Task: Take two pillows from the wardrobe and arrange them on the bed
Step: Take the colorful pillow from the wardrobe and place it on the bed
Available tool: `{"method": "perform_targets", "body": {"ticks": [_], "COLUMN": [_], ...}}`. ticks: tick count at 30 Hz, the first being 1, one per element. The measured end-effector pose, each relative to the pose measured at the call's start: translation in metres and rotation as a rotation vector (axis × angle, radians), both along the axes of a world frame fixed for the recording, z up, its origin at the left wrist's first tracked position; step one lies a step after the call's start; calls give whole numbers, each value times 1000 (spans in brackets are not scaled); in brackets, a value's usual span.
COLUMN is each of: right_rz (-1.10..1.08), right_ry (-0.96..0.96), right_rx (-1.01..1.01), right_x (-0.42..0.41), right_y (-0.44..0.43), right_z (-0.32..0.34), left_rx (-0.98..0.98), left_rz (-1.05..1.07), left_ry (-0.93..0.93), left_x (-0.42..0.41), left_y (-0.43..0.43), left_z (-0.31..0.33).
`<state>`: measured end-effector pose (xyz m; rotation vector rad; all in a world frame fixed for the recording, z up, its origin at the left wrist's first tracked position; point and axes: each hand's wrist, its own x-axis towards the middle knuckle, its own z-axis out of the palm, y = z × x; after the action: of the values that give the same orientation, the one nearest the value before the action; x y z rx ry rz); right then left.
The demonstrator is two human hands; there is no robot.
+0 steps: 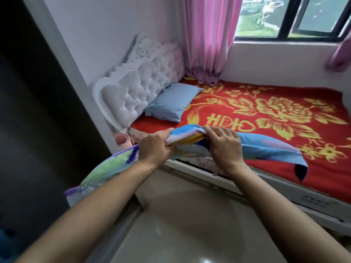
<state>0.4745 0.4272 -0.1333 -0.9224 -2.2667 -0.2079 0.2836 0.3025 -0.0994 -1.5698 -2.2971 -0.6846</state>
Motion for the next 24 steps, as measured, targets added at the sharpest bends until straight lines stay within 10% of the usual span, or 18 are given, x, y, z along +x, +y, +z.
{"method": "perform_targets", "body": {"ticks": [24], "right_rz": [-162], "right_ry": [-94], "right_rx": [-99], "right_x": [-205], "right_y": [276], "right_z": [18], "left_rx": [-76], "left_rz": [-42], "left_ry": [-187], "left_x": [-218], "left_y": [294], "left_z": [4]}}
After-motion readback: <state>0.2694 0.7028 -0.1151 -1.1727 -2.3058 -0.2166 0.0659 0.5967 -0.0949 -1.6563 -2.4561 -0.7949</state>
